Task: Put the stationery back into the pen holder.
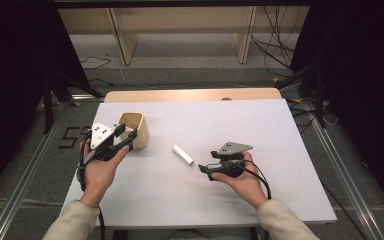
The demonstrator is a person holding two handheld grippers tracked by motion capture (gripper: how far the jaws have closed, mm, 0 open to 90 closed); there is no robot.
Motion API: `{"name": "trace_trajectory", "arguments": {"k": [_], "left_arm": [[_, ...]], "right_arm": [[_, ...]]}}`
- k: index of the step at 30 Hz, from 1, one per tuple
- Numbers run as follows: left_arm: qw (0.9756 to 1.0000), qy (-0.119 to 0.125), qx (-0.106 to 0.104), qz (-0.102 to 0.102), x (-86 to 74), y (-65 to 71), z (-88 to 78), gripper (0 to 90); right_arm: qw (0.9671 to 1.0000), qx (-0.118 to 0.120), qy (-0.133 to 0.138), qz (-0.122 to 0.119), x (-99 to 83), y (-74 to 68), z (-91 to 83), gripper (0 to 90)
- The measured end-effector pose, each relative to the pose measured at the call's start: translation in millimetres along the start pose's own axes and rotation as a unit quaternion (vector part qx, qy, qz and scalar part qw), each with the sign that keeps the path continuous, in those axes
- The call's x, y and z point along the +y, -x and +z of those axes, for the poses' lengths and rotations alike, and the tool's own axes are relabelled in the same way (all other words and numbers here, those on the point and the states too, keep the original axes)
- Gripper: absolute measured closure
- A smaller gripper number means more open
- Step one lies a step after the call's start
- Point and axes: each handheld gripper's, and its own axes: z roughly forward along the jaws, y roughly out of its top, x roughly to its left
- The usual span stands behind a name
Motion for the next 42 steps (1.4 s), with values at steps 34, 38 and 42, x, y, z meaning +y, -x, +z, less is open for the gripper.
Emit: {"name": "trace_trajectory", "arguments": {"k": [34, 38, 42], "left_arm": [[0.9953, -0.083, -0.050, 0.002, -68.1, -0.9, -19.9, 30.1], [0.9949, -0.087, -0.050, 0.004, -69.5, -1.4, -19.2, 30.1], [0.9948, -0.088, -0.051, 0.003, -70.3, -0.5, -18.4, 30.1]], "right_arm": [[0.9997, -0.020, -0.016, -0.004, 14.6, -16.3, 63.9, 43.8], [0.9994, -0.024, -0.024, -0.004, 14.1, -17.6, 69.6, 46.6], [0.9992, -0.029, -0.027, -0.005, 14.8, -21.0, 74.0, 49.5]]}}
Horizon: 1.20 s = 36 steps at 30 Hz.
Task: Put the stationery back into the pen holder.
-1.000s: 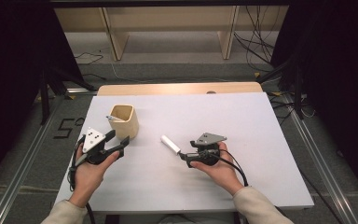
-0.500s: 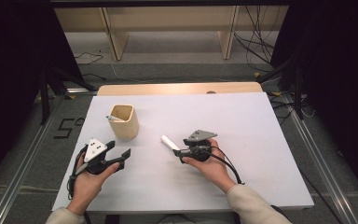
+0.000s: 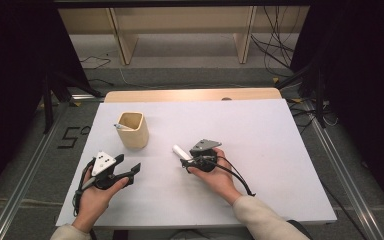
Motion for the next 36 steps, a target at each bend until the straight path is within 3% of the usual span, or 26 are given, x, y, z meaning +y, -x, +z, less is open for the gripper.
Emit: {"name": "trace_trajectory", "arguments": {"k": [20, 36], "left_arm": [[1.0000, -0.006, 0.001, 0.001, -1.6, -0.6, 1.7, 30.4], [1.0000, -0.006, 0.002, 0.001, -2.0, -0.9, 2.6, 30.5]], "right_arm": [[0.9989, -0.037, -0.026, 0.012, 0.9, -6.5, 9.3, 57.3], [0.9979, -0.047, -0.041, 0.018, 1.9, -7.2, 12.1, 61.6]]}}
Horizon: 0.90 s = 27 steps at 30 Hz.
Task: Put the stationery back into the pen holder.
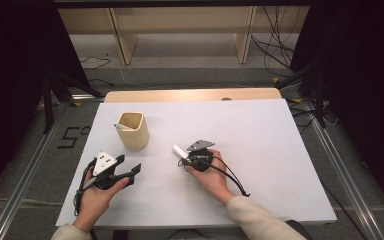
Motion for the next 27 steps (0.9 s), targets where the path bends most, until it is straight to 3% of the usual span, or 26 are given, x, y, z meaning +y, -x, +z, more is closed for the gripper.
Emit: {"name": "trace_trajectory", "arguments": {"k": [12, 27], "left_arm": [[1.0000, -0.001, 0.001, 0.001, -0.3, -0.1, 0.6, 30.5], [1.0000, -0.002, 0.000, 0.002, -0.6, 0.3, 1.1, 30.6]], "right_arm": [[0.9999, -0.005, -0.002, -0.012, 0.0, -2.3, 0.0, 66.5], [1.0000, -0.005, -0.003, -0.006, 0.2, -2.6, 0.1, 70.5]]}}
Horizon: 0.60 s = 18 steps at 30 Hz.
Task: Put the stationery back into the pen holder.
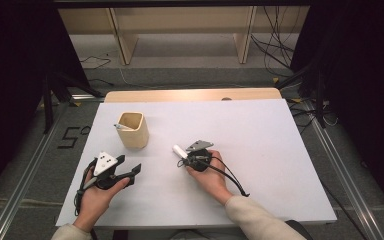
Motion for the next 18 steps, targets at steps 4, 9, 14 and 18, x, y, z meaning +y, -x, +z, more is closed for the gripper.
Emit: {"name": "trace_trajectory", "arguments": {"k": [4, 9, 14, 18], "left_arm": [[1.0000, 0.000, 0.000, 0.000, -0.1, 0.1, 0.2, 30.6], [1.0000, -0.002, 0.000, 0.001, -0.4, 0.0, 0.6, 30.7], [1.0000, -0.004, -0.002, 0.001, -0.8, 0.3, 1.0, 30.7], [1.0000, -0.004, -0.002, 0.001, -0.9, 0.3, 1.2, 30.7]], "right_arm": [[1.0000, -0.001, 0.000, 0.001, 0.0, -0.2, 0.0, 70.9], [1.0000, -0.002, 0.000, 0.005, 0.0, -0.2, 0.0, 71.1], [1.0000, -0.001, 0.001, 0.008, 0.0, -0.2, -0.1, 71.3], [0.9999, -0.001, 0.002, 0.011, -0.1, 0.2, -0.2, 71.4]]}}
